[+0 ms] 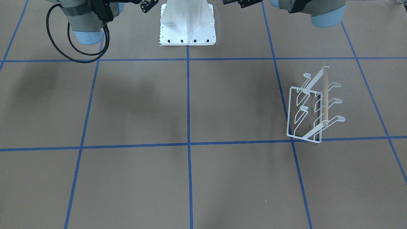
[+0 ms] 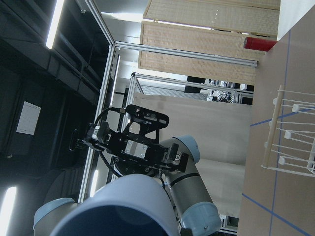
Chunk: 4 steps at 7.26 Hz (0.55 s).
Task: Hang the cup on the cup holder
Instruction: 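Move the left gripper toward the cup's closed end while the right gripper holds it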
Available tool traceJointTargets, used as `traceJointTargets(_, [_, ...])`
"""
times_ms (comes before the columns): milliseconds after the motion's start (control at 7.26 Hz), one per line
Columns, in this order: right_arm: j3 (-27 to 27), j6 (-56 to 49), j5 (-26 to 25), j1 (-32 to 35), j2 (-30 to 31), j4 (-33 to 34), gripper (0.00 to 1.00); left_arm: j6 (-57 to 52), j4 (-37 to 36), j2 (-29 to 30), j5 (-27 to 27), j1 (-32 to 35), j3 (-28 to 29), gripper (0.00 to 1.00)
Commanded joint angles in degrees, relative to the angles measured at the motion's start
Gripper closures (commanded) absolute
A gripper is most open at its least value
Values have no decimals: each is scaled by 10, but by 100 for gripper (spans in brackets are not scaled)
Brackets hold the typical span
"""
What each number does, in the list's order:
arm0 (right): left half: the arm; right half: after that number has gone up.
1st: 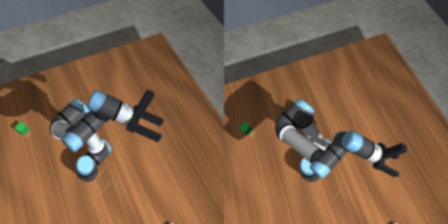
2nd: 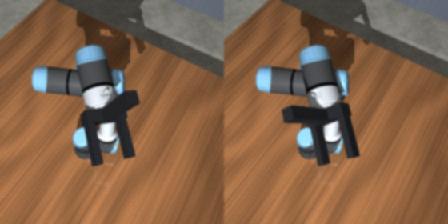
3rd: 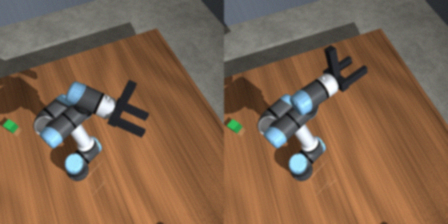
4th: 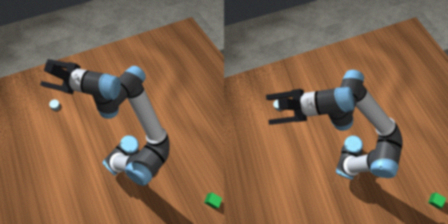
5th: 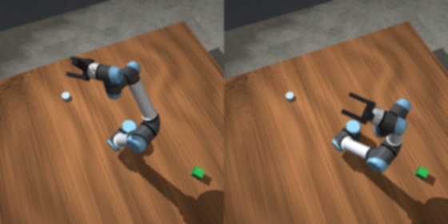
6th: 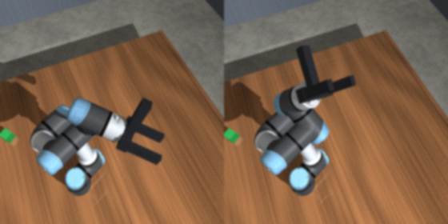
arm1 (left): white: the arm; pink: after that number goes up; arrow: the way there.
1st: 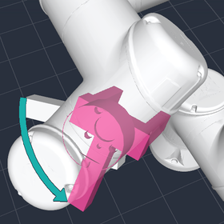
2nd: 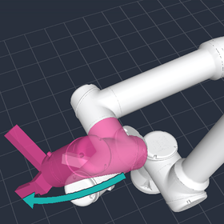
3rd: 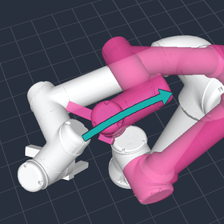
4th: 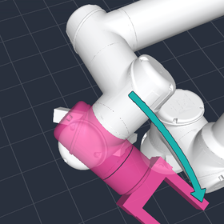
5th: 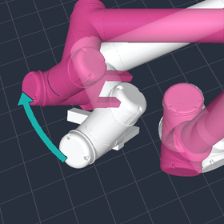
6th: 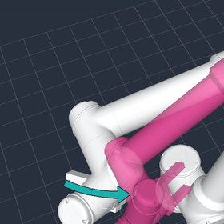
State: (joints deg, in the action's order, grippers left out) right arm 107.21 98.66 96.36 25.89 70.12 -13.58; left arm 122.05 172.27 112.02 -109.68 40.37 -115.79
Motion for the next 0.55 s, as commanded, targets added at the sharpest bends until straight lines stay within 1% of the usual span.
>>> traceJointTargets(0, [-12, -1, -17, -7, -1, -34, 100, 0, 0, 7, 4, -22, 0, 2])
traceJointTargets(413, [-13, -4, -18, -13, 0, -33, 100, -2, -1, 17, 10, -43, 0, 2])
